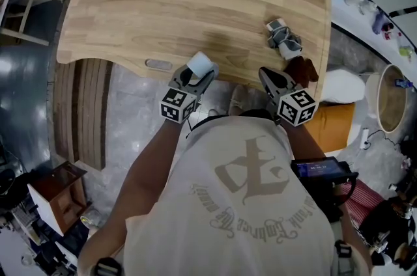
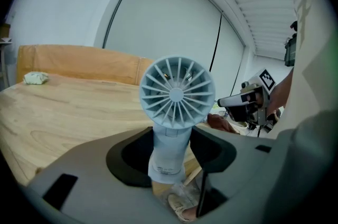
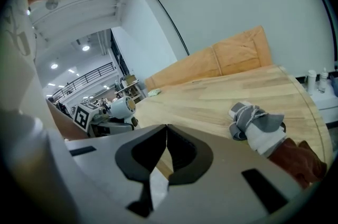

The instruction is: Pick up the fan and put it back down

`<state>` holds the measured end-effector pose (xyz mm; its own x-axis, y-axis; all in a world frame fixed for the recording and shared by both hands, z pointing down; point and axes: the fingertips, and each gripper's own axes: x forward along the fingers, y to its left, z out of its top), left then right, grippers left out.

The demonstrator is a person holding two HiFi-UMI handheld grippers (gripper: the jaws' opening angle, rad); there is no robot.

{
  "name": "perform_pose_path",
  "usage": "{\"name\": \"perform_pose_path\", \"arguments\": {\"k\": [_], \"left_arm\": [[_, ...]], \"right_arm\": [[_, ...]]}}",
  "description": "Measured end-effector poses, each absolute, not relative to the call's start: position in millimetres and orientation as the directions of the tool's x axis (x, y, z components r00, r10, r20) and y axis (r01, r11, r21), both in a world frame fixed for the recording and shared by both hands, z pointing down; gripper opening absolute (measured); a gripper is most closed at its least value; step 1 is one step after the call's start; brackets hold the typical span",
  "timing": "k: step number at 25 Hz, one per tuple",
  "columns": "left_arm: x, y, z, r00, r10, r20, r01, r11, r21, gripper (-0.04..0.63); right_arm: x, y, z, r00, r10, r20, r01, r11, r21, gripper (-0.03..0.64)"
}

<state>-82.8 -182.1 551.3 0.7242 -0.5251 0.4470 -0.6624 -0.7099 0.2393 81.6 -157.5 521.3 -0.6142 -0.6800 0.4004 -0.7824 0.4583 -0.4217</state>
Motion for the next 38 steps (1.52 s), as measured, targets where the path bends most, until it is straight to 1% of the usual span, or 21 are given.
{"name": "perform_pose_path", "arguments": {"k": [9, 17, 23, 28, 38], "left_arm": [[-67, -213, 569, 0.714, -0.509, 0.480, -0.661, -0.715, 0.226, 0.229], [-65, -251, 582, 0.676, -0.539, 0.503, -0.698, -0.687, 0.202, 0.229], [-55, -264, 589, 0.678, -0.538, 0.501, -0.695, -0.690, 0.201, 0.229], [-59, -276, 589, 0.665, -0.552, 0.503, -0.697, -0.700, 0.153, 0.229], [-45, -264, 589, 0.684, -0.505, 0.527, -0.662, -0.733, 0.157, 0.235]], "right_arm": [[86, -173, 532, -0.628, -0.659, 0.414, -0.772, 0.459, -0.440, 0.015], [96, -186, 538, -0.627, -0.650, 0.430, -0.773, 0.450, -0.447, 0.014], [109, -196, 539, -0.617, -0.652, 0.440, -0.781, 0.440, -0.443, 0.015], [107, -214, 544, -0.633, -0.647, 0.425, -0.767, 0.455, -0.452, 0.015], [109, -220, 541, -0.672, -0.621, 0.404, -0.733, 0.479, -0.483, 0.015]]}}
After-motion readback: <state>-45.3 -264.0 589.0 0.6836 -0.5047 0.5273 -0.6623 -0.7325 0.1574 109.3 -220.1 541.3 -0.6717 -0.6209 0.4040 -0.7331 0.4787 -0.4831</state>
